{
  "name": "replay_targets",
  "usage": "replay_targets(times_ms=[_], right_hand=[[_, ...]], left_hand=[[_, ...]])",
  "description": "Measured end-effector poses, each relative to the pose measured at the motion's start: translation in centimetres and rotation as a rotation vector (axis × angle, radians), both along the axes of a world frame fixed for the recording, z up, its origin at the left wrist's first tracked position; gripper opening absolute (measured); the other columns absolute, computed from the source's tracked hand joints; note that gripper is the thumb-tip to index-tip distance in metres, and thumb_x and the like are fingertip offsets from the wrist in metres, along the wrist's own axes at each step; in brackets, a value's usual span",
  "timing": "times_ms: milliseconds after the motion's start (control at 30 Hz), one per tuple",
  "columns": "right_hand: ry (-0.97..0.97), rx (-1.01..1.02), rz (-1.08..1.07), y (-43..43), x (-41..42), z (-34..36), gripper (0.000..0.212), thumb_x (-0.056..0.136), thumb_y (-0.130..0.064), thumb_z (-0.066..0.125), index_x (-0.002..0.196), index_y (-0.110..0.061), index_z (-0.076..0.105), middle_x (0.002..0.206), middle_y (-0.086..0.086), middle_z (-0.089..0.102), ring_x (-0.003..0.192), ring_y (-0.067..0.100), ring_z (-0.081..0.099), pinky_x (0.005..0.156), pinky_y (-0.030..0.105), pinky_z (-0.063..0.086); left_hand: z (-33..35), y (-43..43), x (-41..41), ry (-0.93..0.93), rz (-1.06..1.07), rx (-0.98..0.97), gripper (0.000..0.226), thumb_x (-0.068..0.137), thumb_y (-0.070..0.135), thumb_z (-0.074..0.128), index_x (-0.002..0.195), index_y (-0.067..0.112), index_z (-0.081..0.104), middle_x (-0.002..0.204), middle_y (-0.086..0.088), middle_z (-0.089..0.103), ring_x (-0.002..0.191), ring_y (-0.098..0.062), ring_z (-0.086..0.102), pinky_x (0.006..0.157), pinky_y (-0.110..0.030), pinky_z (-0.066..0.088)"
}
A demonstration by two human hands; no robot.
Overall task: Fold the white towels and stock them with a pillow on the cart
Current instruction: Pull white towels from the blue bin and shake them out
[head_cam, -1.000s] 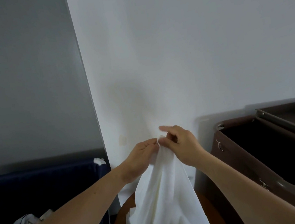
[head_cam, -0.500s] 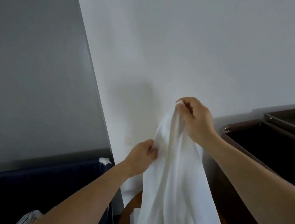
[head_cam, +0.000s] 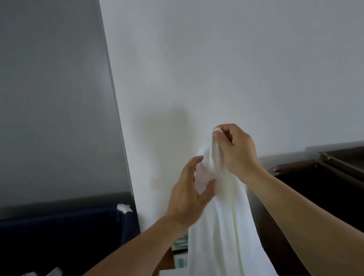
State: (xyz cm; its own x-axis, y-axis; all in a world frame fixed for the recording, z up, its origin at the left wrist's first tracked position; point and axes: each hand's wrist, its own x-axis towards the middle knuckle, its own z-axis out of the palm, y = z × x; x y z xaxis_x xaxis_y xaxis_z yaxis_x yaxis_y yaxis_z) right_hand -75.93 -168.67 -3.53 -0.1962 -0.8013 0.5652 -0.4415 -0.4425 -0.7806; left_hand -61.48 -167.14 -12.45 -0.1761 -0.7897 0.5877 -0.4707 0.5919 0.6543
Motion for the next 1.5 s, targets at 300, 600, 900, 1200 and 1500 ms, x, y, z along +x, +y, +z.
replay_targets(times_ms=[300,600,900,1200,1500], right_hand=[[0.052,-0.021,-0.003,0.3,-0.5,0.6,0.009,0.099,-0.028,0.053,0.099,-0.026,0.062,0.09,-0.019,0.064,0.075,-0.013,0.056,0.063,0.002,0.038],[0.106,-0.067,0.008,0.4,0.2,0.5,0.012,0.1,-0.027,0.052,0.104,-0.023,0.062,0.088,-0.019,0.063,0.079,-0.002,0.057,0.065,0.006,0.038],[0.082,-0.135,0.035,0.8,0.2,2.2,0.007,0.1,-0.025,0.053,0.1,-0.025,0.061,0.087,-0.019,0.062,0.075,-0.013,0.054,0.065,0.002,0.038],[-0.025,-0.002,-0.208,-1.5,-5.2,1.1,0.02,0.099,-0.028,0.051,0.109,-0.017,0.064,0.085,-0.015,0.06,0.082,0.007,0.057,0.066,0.019,0.038],[-0.109,-0.086,-0.174,-1.1,-5.4,2.5,0.01,0.1,-0.027,0.051,0.098,-0.027,0.061,0.084,-0.017,0.06,0.068,-0.011,0.053,0.061,0.002,0.037]], left_hand=[[-0.9,-0.1,-1.9,-0.025,0.22,-0.21,0.051,0.083,0.055,0.062,0.121,0.028,0.042,0.134,0.006,0.041,0.09,-0.007,0.052,0.066,-0.028,0.057],[0.8,-0.2,-1.5,-0.043,0.313,-0.024,0.015,0.084,0.032,0.066,0.092,0.02,0.06,0.125,0.008,0.048,0.088,-0.012,0.056,0.078,-0.029,0.056],[-0.9,0.1,-1.0,-0.259,0.226,0.091,0.026,0.093,0.039,0.051,0.078,0.019,0.056,0.091,0.008,0.048,0.084,-0.015,0.052,0.077,-0.034,0.053],[-2.9,-1.5,5.4,-0.277,-0.022,0.354,0.023,0.105,0.034,0.038,0.088,0.026,0.05,0.087,0.005,0.054,0.078,-0.009,0.056,0.071,-0.019,0.05],[-6.0,-1.1,5.5,-0.208,-0.079,0.528,0.031,0.097,0.045,0.053,0.078,0.021,0.059,0.071,0.01,0.059,0.06,0.003,0.057,0.06,-0.012,0.044]])
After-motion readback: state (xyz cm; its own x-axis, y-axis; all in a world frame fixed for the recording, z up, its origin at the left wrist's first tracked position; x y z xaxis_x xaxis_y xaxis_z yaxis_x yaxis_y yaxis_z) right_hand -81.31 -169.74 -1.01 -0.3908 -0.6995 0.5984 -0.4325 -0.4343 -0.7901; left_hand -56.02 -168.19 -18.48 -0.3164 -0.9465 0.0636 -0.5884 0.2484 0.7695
